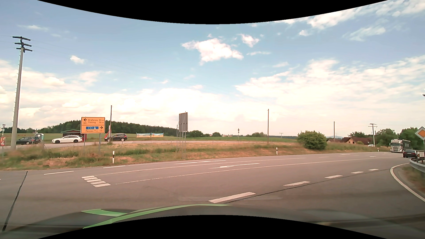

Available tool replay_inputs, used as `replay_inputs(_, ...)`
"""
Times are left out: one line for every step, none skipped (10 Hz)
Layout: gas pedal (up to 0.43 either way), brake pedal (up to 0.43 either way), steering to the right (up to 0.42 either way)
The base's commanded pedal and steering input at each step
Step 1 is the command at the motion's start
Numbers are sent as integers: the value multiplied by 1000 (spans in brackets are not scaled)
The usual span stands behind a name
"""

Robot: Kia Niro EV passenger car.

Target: Follow the waypoints while adhering to traffic rules and regulations

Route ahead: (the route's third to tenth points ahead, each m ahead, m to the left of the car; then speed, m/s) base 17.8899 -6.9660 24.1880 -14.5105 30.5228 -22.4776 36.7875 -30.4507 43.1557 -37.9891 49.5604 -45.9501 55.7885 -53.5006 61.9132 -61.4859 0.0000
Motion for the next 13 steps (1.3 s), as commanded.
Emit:
replay_inputs(0, 238, 196)
replay_inputs(0, 238, 195)
replay_inputs(0, 244, 196)
replay_inputs(0, 238, 196)
replay_inputs(0, 238, 196)
replay_inputs(0, 244, 196)
replay_inputs(0, 238, 196)
replay_inputs(0, 244, 197)
replay_inputs(0, 244, 197)
replay_inputs(0, 244, 198)
replay_inputs(0, 238, 198)
replay_inputs(0, 244, 198)
replay_inputs(0, 244, 198)
